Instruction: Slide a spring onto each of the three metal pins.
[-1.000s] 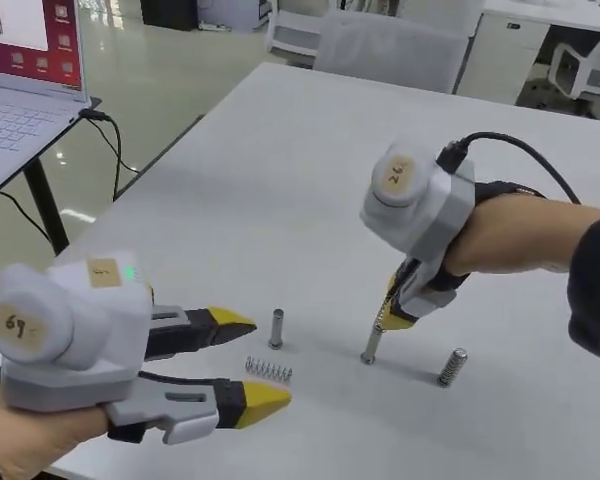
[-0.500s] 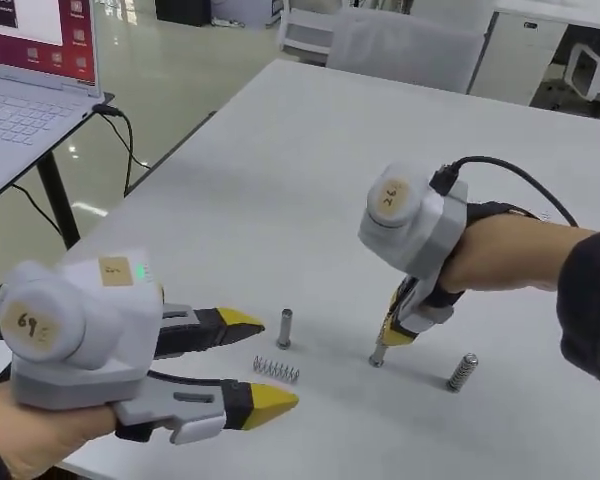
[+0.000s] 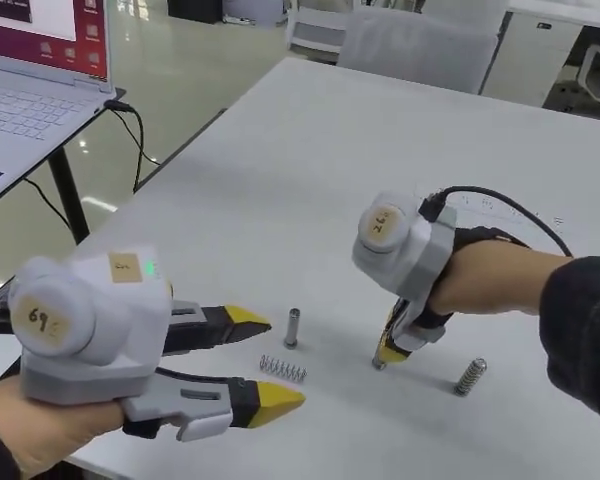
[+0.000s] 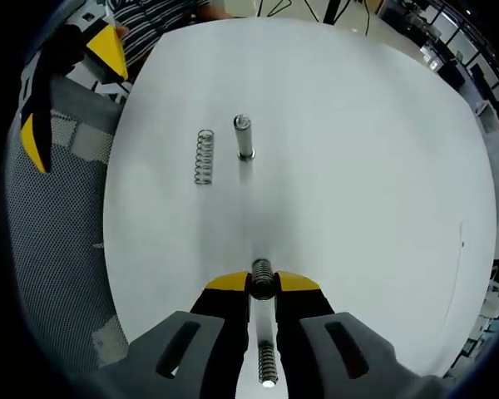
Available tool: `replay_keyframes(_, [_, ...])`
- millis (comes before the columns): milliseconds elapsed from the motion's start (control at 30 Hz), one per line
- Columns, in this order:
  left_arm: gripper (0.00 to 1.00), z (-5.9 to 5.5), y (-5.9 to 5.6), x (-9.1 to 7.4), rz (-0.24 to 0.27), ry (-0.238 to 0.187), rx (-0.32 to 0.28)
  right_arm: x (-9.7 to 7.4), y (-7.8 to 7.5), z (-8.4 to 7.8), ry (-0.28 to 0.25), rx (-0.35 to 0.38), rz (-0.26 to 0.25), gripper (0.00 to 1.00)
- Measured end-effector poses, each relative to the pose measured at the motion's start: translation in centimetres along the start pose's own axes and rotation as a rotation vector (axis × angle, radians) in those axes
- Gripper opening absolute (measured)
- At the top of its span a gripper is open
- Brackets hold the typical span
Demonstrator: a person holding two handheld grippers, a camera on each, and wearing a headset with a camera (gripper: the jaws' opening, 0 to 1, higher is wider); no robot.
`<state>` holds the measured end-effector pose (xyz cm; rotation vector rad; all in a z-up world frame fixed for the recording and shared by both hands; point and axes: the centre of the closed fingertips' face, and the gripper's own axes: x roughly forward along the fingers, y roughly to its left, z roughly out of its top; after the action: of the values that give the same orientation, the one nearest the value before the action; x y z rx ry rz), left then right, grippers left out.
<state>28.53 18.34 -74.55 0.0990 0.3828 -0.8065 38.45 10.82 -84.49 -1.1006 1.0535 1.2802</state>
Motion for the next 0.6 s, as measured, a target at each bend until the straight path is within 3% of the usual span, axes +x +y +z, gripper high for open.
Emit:
replay_keyframes(167, [0.39,0.0,0.0,0.0,0.002,0.001,0.003,0.6,0.1,-0.2,0.022,-0.016,-0.003,0.08])
replay_keyframes(367, [0.39,-0.1,0.1,0.0,0.005,0.001,0.003,0.5,0.2,0.1,0.013,-0.026,0.000,0.09])
replay_keyframes(600, [0.39,-0.2,0.1,0.0,0.005,0.006,0.004,-0.6,0.5,0.5,-0.009,-0.046,-0.014,0.14])
